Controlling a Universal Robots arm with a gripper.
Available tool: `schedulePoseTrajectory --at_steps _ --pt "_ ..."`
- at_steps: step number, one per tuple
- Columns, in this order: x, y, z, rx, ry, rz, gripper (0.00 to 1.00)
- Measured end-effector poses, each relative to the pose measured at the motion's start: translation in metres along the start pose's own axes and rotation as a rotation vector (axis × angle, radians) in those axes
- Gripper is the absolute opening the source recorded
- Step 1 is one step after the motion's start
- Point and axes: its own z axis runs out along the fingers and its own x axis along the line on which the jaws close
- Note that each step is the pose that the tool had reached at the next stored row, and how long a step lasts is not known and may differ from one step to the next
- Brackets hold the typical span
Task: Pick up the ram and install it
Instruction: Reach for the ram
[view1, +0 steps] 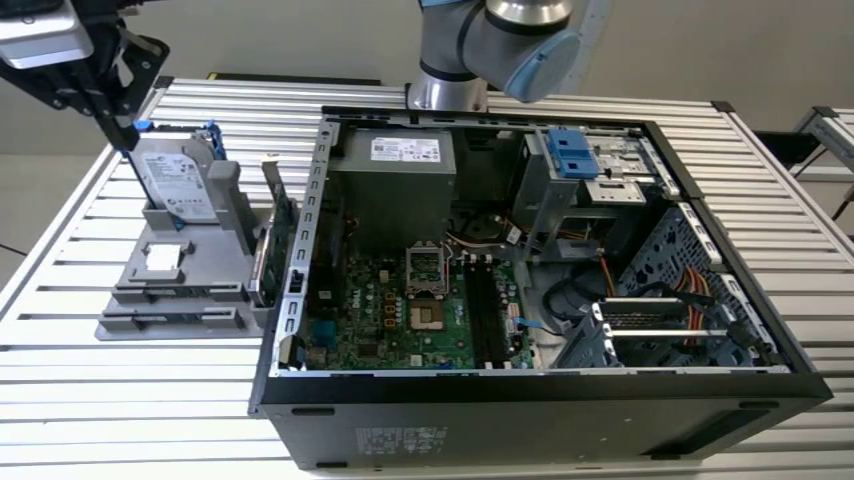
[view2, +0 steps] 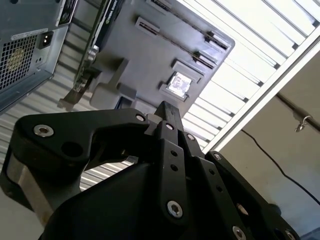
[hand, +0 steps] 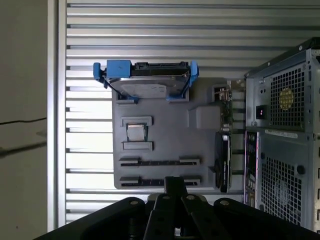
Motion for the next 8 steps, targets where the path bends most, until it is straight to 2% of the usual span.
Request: schedulePoseTrajectory --at_steps 8 --pt "0.0 -0.0037 0.0002 0.0 0.0 0.0 0.0"
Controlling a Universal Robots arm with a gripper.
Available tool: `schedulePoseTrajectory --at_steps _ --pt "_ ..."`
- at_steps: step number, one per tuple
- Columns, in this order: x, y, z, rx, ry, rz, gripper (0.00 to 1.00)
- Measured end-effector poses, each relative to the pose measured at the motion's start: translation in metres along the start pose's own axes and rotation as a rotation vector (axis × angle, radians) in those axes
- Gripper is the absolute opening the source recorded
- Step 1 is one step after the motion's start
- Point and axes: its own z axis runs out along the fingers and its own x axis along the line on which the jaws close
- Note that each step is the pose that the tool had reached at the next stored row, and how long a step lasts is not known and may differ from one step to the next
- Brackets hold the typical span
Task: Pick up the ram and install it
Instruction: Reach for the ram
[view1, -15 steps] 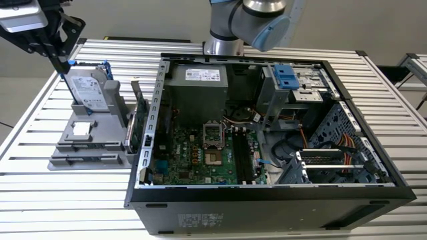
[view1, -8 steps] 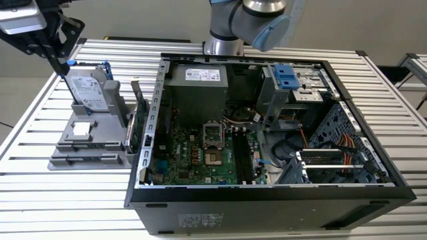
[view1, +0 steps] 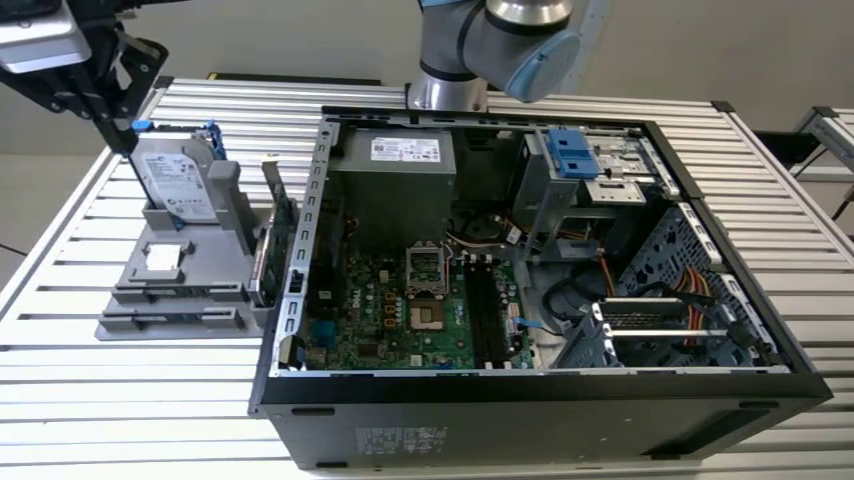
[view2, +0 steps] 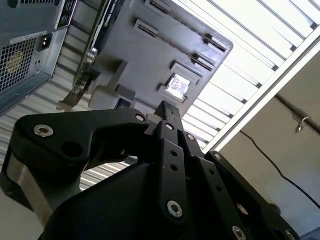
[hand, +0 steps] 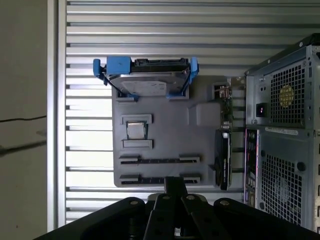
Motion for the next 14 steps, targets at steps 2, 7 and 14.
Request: schedulePoseTrajectory --at_steps 2,7,14 --pt "0.0 -0.0006 0.0001 0.0 -0.0001 0.0 0.0" --pt "0.0 -0.0016 0.0001 0.0 0.0 0.0 0.0" --pt "0.0 -0.0037 0.0003 0.0 0.0001 0.0 0.0"
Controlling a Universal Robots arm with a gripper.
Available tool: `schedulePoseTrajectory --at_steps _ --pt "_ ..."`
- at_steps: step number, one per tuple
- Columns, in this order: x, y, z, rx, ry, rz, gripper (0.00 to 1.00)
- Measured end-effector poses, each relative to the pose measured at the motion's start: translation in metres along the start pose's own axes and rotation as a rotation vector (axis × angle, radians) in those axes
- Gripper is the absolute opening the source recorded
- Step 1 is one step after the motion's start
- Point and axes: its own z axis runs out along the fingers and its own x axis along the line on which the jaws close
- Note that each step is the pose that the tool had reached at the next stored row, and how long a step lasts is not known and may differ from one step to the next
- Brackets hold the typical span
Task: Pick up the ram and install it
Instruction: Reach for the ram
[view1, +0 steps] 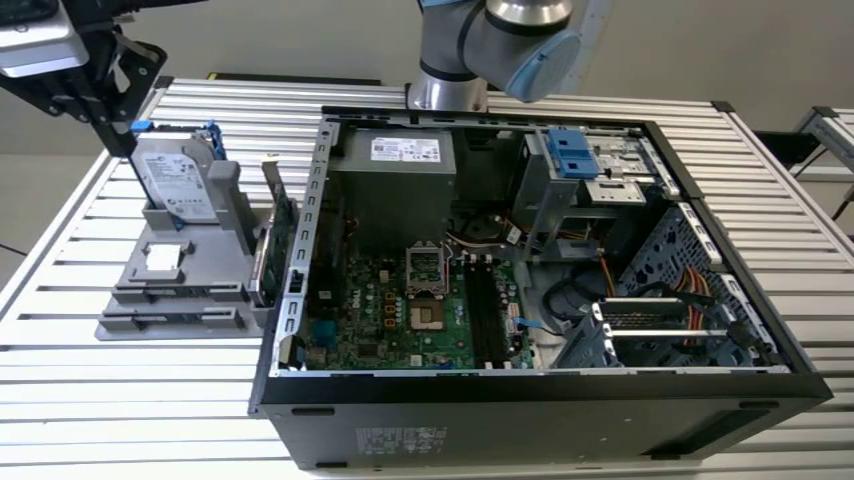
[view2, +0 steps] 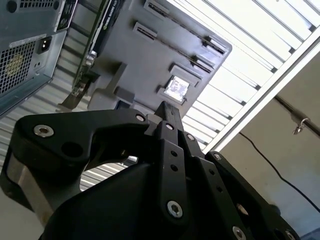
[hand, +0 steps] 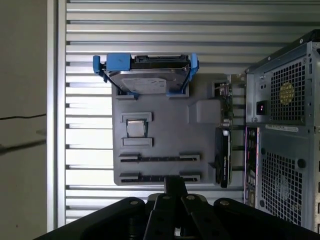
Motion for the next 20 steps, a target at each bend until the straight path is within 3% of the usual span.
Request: schedulePoseTrajectory --at_steps 20 --pt "0.0 -0.0042 0.001 -0.0001 0.0 0.0 0.0"
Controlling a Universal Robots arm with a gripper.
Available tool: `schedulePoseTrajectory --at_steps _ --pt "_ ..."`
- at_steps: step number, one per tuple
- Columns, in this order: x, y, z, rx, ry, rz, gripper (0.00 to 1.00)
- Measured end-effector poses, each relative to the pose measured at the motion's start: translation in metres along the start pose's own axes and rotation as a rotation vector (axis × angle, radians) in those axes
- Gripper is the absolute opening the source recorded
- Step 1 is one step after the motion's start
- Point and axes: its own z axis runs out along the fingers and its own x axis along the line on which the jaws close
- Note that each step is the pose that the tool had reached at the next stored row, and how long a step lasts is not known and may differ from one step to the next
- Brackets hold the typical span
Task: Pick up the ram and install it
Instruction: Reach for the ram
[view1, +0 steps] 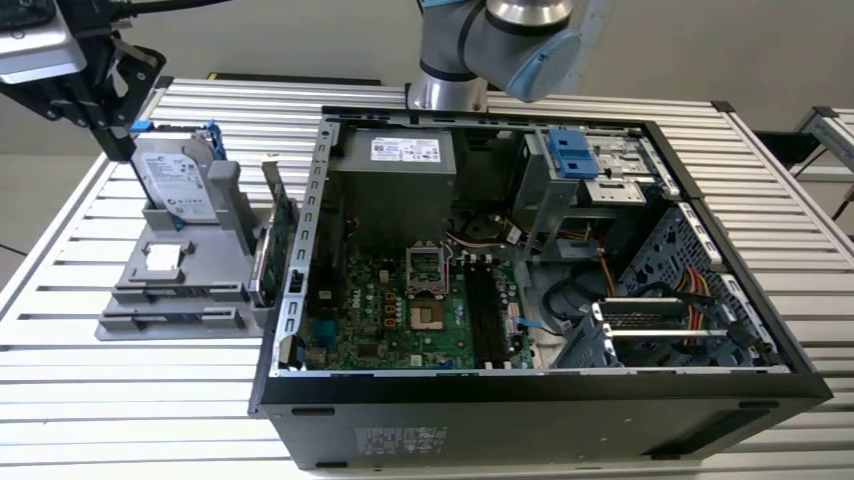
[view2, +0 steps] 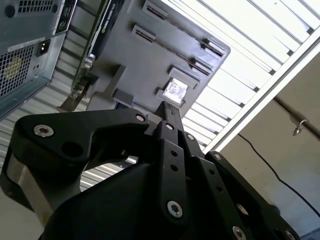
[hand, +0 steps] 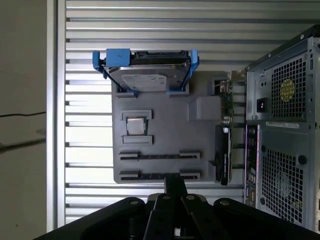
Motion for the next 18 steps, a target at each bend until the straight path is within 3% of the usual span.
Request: schedulePoseTrajectory --at_steps 11,18 --pt "0.0 -0.0023 0.0012 0.0 0.0 0.0 0.0" --pt "-0.0001 -0.0084 0.0025 0.0 0.0 0.0 0.0"
